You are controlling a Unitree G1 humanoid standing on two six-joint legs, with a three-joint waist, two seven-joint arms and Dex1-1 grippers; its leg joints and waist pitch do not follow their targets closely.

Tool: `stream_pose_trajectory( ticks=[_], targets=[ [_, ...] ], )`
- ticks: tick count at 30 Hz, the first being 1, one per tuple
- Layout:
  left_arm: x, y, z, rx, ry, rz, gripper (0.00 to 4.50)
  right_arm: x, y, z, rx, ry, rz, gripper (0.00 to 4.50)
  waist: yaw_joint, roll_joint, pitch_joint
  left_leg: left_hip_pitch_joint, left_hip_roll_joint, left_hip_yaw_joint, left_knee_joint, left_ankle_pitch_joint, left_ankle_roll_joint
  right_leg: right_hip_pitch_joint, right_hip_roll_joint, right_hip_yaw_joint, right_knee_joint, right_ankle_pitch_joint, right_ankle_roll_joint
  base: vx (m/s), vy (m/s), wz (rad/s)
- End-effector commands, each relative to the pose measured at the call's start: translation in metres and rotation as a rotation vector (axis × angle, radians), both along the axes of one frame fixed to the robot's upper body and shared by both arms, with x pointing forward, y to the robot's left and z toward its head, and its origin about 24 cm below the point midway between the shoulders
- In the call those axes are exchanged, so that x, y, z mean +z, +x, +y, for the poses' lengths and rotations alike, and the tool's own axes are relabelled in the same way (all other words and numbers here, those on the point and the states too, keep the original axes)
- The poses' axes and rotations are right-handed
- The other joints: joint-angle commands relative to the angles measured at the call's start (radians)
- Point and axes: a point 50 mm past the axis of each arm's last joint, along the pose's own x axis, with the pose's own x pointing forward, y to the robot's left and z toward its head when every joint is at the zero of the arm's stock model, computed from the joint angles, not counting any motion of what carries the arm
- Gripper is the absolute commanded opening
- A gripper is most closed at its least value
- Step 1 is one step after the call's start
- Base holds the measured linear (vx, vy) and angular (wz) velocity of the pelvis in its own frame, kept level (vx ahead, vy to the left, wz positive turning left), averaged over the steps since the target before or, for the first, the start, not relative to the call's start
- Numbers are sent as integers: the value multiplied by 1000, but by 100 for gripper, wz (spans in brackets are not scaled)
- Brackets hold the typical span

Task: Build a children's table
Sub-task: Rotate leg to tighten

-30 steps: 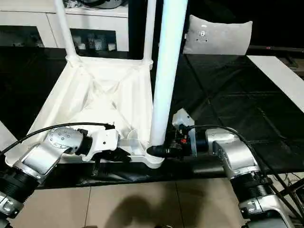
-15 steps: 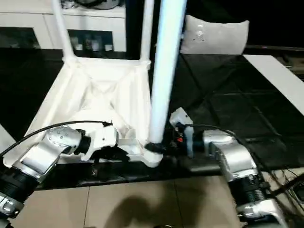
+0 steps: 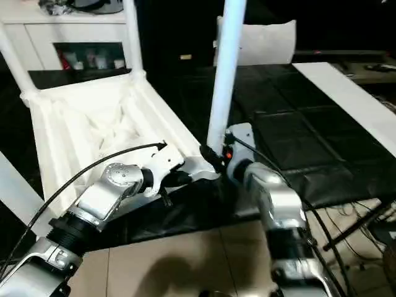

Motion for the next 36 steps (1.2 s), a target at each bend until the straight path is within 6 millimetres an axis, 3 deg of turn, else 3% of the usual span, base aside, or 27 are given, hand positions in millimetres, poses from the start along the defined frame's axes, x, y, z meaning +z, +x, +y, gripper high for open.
stream_pose_trajectory(
  ticks=[1,4,5,7,10,12,13,18,21,24,27,36],
  targets=[
    [8,-1,-10,-85,-2,-55,0,7,-5,18,133,46,-44,312,13,2,-72,-25,3,7,-65,-139,65,60,-65,62,-64,-412,-11,60,-12,5],
    [5,-7,-3,-175,10,-69,0,11,-9,0,185,42,-79,338,30,2,-82,-30,4,10,-59,-47,90,62,-65,77,-34,-296,-64,37,-11,2],
    [4,-9,-1,-215,7,-77,0,13,-11,-8,217,32,-90,338,39,3,-87,-35,9,7,-54,16,109,62,-64,82,-17,-209,-91,0,0,0],
    [5,-11,3,-249,3,-89,0,14,-14,-15,269,-2,-95,348,48,3,-83,-40,6,11,-49,53,130,56,-61,86,-4,-145,-123,0,0,0],
    [4,-14,11,-308,25,-84,0,14,-21,-28,379,-58,-74,375,69,-1,-78,-36,3,20,-49,12,129,55,-61,89,-11,-207,-109,0,0,0],
    [3,-17,16,-378,44,-69,0,17,-27,-35,478,-61,-60,375,85,2,-75,-30,6,21,-55,-28,108,53,-61,86,-22,-290,-79,0,0,0],
    [3,-20,20,-429,58,-58,0,19,-31,-38,544,-64,-56,375,87,-4,-73,-29,6,21,-56,-52,100,55,-59,84,-28,-325,-59,0,0,0],
    [4,-25,30,-574,112,-12,0,22,-34,-46,689,-84,-38,341,99,-2,-68,-20,7,22,-60,-106,77,48,-59,81,-39,-404,-38,0,0,0],
    [8,-27,33,-638,117,8,0,23,-39,-46,796,-70,-20,303,103,-4,-68,-18,9,21,-61,-113,74,48,-60,79,-41,-416,-39,0,0,0],
    [10,-28,38,-686,146,18,0,25,-45,-44,883,-29,12,293,108,-6,-73,-21,12,19,-61,-90,77,53,-60,83,-31,-376,-47,0,0,0],
    [12,-28,41,-709,149,23,0,22,-49,-42,928,-27,41,254,111,-7,-72,-25,10,20,-61,-77,75,54,-59,83,-29,-370,-48,0,0,0],
    [12,-28,42,-710,139,33,0,18,-53,-38,968,9,80,199,113,-7,-74,-25,7,20,-59,-78,62,54,-57,80,-34,-398,-22,0,0,0]
  ],
)
